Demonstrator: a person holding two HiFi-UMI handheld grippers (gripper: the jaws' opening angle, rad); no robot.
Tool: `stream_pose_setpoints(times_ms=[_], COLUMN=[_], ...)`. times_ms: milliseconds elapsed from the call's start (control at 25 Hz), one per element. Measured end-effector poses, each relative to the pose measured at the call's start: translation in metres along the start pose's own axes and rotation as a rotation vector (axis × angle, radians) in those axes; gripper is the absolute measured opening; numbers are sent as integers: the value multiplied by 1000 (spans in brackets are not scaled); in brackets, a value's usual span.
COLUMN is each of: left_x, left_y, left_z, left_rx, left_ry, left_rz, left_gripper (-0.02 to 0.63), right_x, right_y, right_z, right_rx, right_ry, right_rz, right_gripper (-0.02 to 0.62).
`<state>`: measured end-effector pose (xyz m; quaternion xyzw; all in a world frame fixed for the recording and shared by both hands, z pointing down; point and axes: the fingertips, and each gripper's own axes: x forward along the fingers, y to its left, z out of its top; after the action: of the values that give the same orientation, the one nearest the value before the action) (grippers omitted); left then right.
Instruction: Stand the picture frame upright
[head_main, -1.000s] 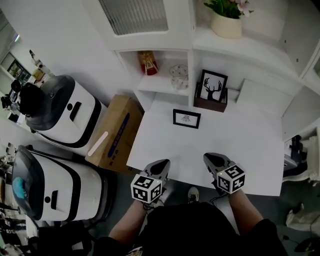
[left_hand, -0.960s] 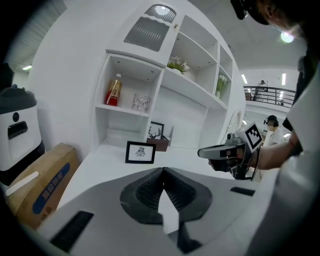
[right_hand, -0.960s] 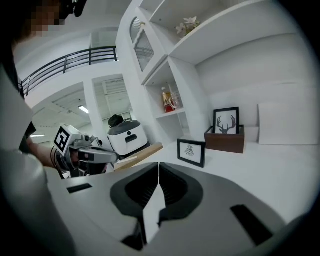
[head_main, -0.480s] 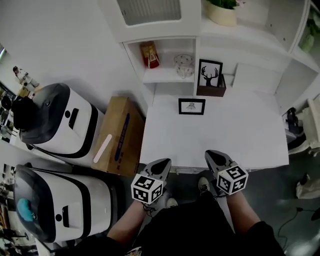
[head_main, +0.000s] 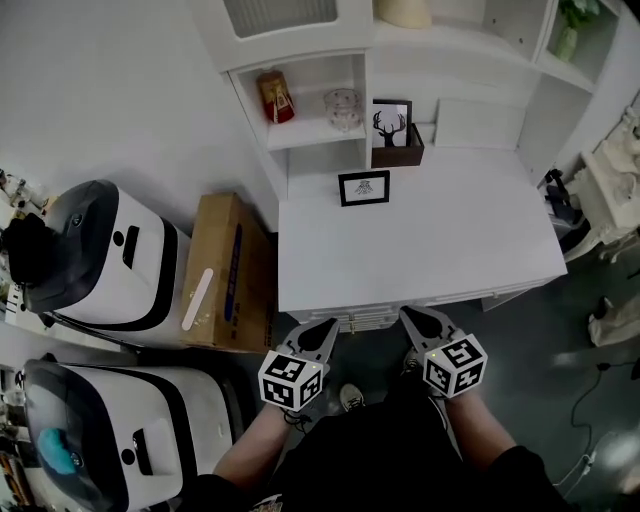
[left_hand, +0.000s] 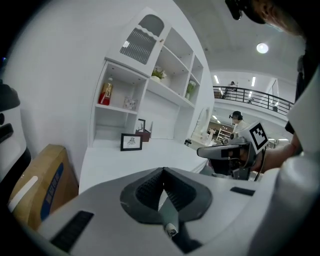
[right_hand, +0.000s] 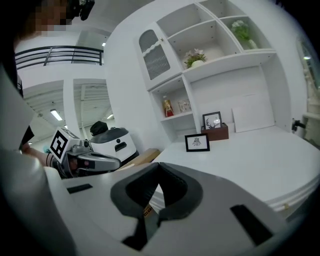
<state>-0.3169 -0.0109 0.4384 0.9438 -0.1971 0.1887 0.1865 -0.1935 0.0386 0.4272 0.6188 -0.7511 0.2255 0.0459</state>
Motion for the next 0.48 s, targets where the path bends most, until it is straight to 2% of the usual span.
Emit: stream_pose_setpoints(times_ms=[320,480], left_x=[-12,-13], left_y=[-14,-20], left_z=[-11,-14], left_rx=[7,35], left_ry=[-8,3], left_rz=[-28,-41], left_gripper=[6,6], right_x=[-19,-24], right_y=[27,34], right_z=[-14,-18], right_rx=[-24,-22], right_ry=[9,14], right_rz=[-9,-11], right_gripper=[3,3])
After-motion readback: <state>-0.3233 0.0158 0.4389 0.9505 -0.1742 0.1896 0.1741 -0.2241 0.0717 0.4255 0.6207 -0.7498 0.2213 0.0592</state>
